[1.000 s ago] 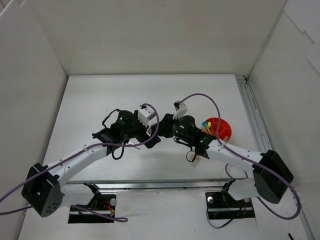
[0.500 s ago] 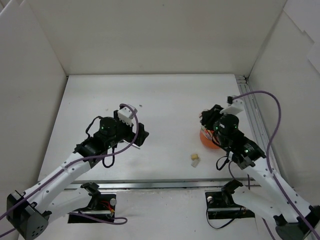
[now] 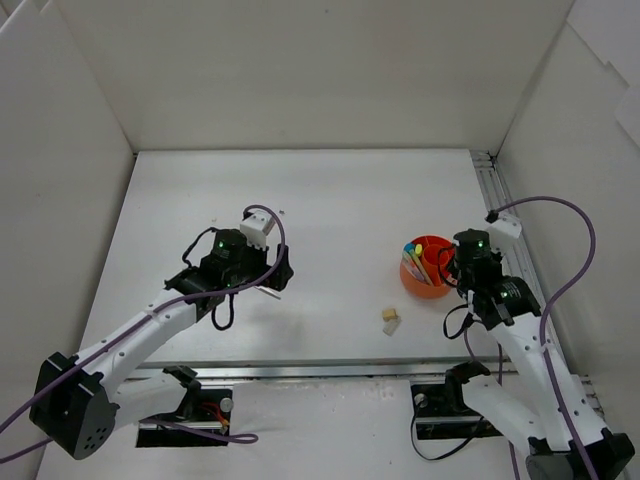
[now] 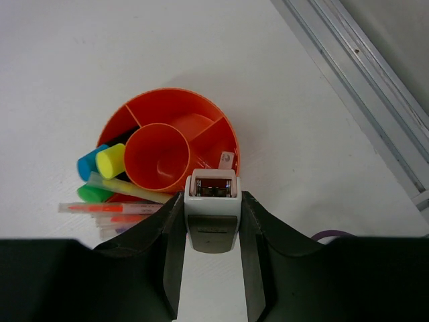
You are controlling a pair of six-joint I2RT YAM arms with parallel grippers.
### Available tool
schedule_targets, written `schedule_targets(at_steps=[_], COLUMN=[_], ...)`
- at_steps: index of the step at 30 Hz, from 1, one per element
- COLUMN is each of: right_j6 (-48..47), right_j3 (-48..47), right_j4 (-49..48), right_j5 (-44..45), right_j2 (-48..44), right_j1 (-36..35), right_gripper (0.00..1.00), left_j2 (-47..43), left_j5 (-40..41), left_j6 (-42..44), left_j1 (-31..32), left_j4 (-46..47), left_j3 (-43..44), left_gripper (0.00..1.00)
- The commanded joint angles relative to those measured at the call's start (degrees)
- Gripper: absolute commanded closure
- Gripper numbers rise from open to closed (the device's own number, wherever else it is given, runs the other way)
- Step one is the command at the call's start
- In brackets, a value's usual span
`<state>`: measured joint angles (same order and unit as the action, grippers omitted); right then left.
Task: Sort the stationery into containers
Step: Place the stationery in the storage box.
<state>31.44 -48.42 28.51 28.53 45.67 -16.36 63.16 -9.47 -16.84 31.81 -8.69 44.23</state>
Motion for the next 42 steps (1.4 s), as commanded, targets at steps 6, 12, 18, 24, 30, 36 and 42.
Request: schedule_targets(at_steps=[6, 12, 18, 24, 30, 36, 42], right_j6=[0.64, 0.81, 1.34, 2.22, 2.84, 2.75, -0.59], right_j3=[0.69, 3.51, 4.91, 5.27, 5.45, 5.27, 3.16], right_j4=[-6.88, -12.60, -14.18, -15.50, -15.42, -15.07, -12.79], right_j5=[-8.39, -20.78, -25.10, -25.81, -25.10, -25.20, -24.93], right_j2=[10.14, 12.25, 14.97, 17.61, 16.39, 11.47, 5.94], right_j1=[9.40, 15.65, 19.26, 20.14, 19.96, 20.05, 18.83], right_gripper=[1.00, 1.00, 1.00, 0.94, 0.68, 0.48, 0.33], left_j2=[-0.93, -0.93, 0.21, 0.22, -0.84, -1.63, -2.25], left_j5=[-1.69, -2.39, -2.30, -1.95, -1.69, -2.21, -2.83], left_j6=[-1.53, -1.09, -1.18, -1.26, -1.18, -1.26, -1.35], left_j1=[-2.37, -2.90, -3.42, -3.95, -3.95, -3.95, -3.95], left_j4=[1.74, 2.01, 1.92, 1.22, 0.87, 0.69, 0.51], left_j3=[0.60, 0.60, 1.12, 1.12, 0.77, 0.60, 0.60], left_gripper=[0.01, 0.01, 0.00, 0.00, 0.00, 0.00, 0.01])
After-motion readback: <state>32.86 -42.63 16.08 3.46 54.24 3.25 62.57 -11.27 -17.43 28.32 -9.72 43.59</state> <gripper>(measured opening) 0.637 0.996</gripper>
